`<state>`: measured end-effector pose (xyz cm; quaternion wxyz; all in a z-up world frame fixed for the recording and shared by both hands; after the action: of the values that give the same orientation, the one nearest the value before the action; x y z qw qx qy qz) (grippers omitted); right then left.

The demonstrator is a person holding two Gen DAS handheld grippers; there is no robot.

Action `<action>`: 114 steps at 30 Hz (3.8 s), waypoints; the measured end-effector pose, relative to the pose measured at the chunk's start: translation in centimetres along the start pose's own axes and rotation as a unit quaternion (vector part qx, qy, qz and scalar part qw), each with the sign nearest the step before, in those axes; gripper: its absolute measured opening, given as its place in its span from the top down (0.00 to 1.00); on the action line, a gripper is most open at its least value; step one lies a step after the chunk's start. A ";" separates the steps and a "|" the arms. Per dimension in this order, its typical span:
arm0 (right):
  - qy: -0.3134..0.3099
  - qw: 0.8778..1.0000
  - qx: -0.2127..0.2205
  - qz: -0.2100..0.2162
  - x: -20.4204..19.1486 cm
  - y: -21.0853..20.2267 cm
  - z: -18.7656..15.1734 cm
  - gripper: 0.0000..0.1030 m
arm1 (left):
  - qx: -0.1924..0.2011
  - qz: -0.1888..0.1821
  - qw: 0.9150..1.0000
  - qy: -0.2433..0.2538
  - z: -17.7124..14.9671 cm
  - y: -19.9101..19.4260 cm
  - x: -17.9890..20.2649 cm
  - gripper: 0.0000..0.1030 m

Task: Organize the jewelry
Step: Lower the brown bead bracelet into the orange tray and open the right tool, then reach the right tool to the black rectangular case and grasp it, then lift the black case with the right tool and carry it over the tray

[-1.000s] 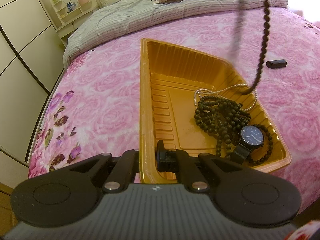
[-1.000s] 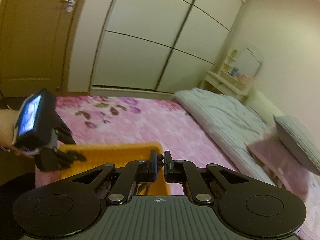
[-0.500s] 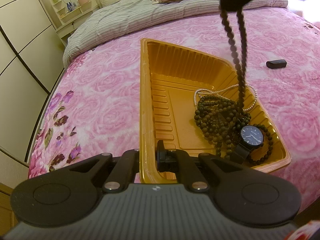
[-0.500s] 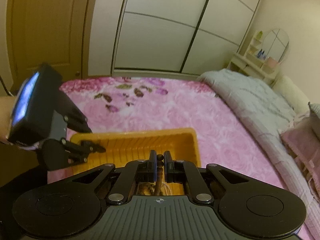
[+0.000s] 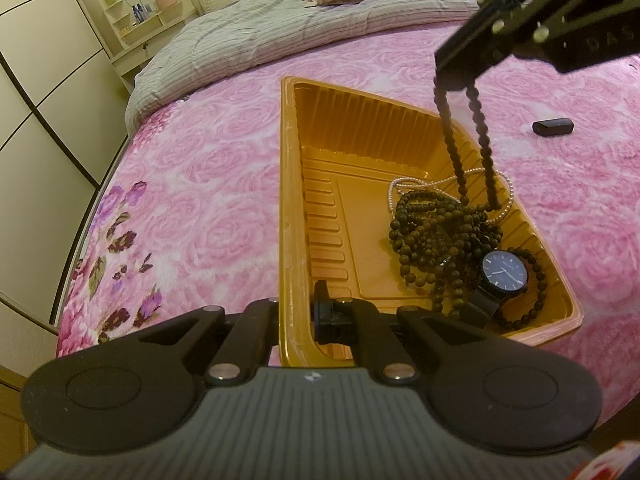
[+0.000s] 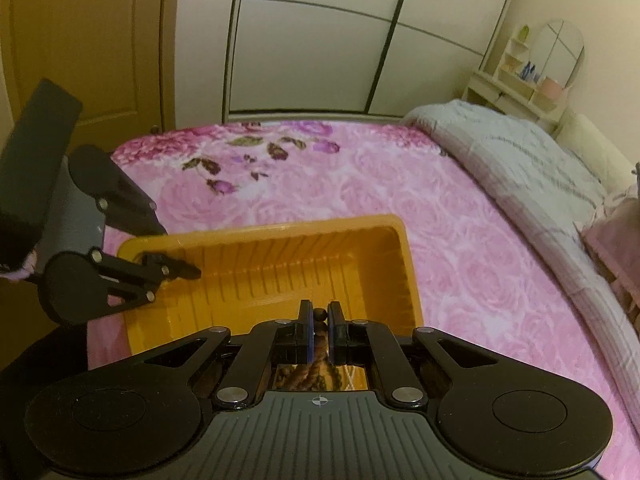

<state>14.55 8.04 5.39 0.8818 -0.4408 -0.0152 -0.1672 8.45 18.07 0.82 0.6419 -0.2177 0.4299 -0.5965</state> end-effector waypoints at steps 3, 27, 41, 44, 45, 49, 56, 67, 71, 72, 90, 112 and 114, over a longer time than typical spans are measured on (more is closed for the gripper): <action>0.001 1.000 -0.009 -0.004 0.2 0.6 -0.4 0.94 | 0.000 0.000 1.000 0.000 0.0 0.0 0.0 0.98; 0.043 0.999 -0.013 0.019 1.7 3.0 -0.4 0.94 | 0.000 0.000 1.000 -0.001 0.0 0.0 0.0 0.98; 0.108 0.994 0.006 -0.014 4.2 -0.6 -5.5 0.41 | 0.000 0.001 1.000 0.000 0.0 0.0 0.0 0.98; 0.151 0.988 -0.003 -0.024 5.0 -1.3 -8.5 0.38 | 0.000 0.001 1.000 0.000 0.0 -0.1 0.0 0.98; 0.171 0.985 -0.005 -0.027 5.3 -1.6 -9.6 0.37 | 0.000 0.001 1.000 0.000 0.0 -0.1 0.0 0.98; 0.241 0.970 -0.009 -0.041 6.6 -2.6 -13.7 0.34 | 0.001 0.002 1.000 0.000 0.0 -0.1 -0.1 0.98; 0.339 0.936 -0.009 -0.090 8.0 -4.1 -20.6 0.26 | 0.001 0.002 1.000 0.000 0.0 -0.1 -0.1 0.98; 0.451 0.881 0.004 -0.140 7.8 -5.6 -26.7 0.21 | 0.001 0.002 1.000 -0.001 0.0 -0.2 -0.2 0.98; 0.473 0.867 0.008 -0.155 8.1 -5.5 -27.0 0.21 | 0.004 0.002 1.000 -0.005 0.0 -0.5 -0.3 0.98; 0.476 0.865 0.011 -0.158 8.2 -5.5 -27.1 0.21 | 0.004 0.003 1.000 -0.006 0.0 -0.5 -0.3 0.98; 0.523 0.829 0.013 -0.198 14.7 -0.3 -25.5 0.18 | 0.003 0.007 1.000 -0.010 0.0 -0.6 0.0 0.98; 0.486 0.846 -0.043 -0.217 16.6 3.5 -25.1 0.27 | -0.001 0.009 1.000 -0.009 0.3 -0.5 0.0 0.98; 0.475 0.851 -0.043 -0.220 15.8 3.0 -25.1 0.27 | -0.001 0.009 1.000 -0.009 0.3 -0.5 0.0 0.98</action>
<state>27.32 -14.41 -9.51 0.7019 -0.3301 0.3162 -0.5462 8.38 17.85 1.41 0.6509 -0.2197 0.4263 -0.5885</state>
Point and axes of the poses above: each gripper's, at about its wrist camera, not at the fingertips, and y roughly the way its jaws point, x to its right, z to its top, the point moved 3 cm from there along y, roughly the way its jaws point, and after that the axes turned 4 degrees about -x, right-handed, at the moved point
